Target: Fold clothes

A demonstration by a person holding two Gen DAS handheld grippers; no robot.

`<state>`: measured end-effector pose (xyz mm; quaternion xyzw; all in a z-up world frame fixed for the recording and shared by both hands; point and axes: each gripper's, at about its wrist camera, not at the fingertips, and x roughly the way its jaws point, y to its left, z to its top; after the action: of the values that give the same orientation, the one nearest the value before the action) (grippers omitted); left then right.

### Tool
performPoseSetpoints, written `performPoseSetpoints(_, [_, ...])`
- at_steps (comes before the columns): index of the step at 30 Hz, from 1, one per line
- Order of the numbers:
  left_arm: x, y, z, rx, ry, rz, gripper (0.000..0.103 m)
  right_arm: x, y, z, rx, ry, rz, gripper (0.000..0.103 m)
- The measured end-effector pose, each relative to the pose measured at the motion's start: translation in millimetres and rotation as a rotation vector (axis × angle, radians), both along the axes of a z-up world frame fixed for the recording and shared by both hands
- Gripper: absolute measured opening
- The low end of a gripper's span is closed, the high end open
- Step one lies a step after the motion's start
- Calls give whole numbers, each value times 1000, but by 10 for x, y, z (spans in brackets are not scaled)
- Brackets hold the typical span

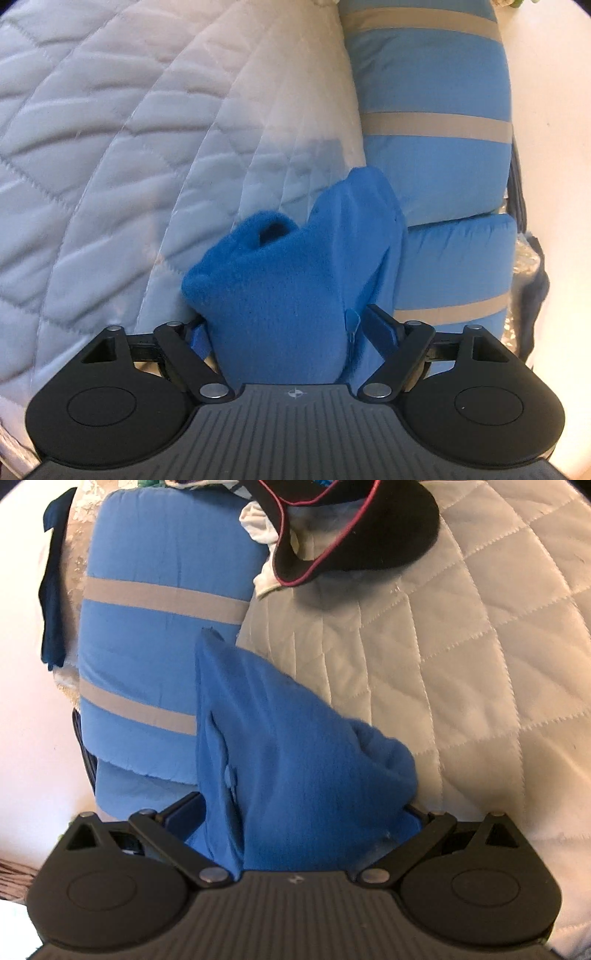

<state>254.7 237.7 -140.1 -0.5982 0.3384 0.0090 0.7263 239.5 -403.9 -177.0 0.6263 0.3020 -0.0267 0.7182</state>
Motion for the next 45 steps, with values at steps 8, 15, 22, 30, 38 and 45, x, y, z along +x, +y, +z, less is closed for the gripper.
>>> performPoseSetpoints(8, [9,41,146,82,0,-31,31,-36,-83,48,-67,-45,-18,42])
performPoseSetpoints(15, [-141,104,420,147,5,-101,26,-145,-75,362,-197,-97,34,27])
performPoseSetpoints(22, [-545,248,642,218,74,-223,26,-597,-38,535,-189,12,90,27])
performPoseSetpoints(30, [-699,292,696,284,158,-272,37,-1044,158,651,-229,121,150,33])
performPoseSetpoints(38, [-858,222,1028,387,167,-346,59,-1216,137,886,-257,134,177,88])
performPoseSetpoints(45, [-959,156,1803,550,-6,-450,67,-1291,191,1458,-348,113,259,96])
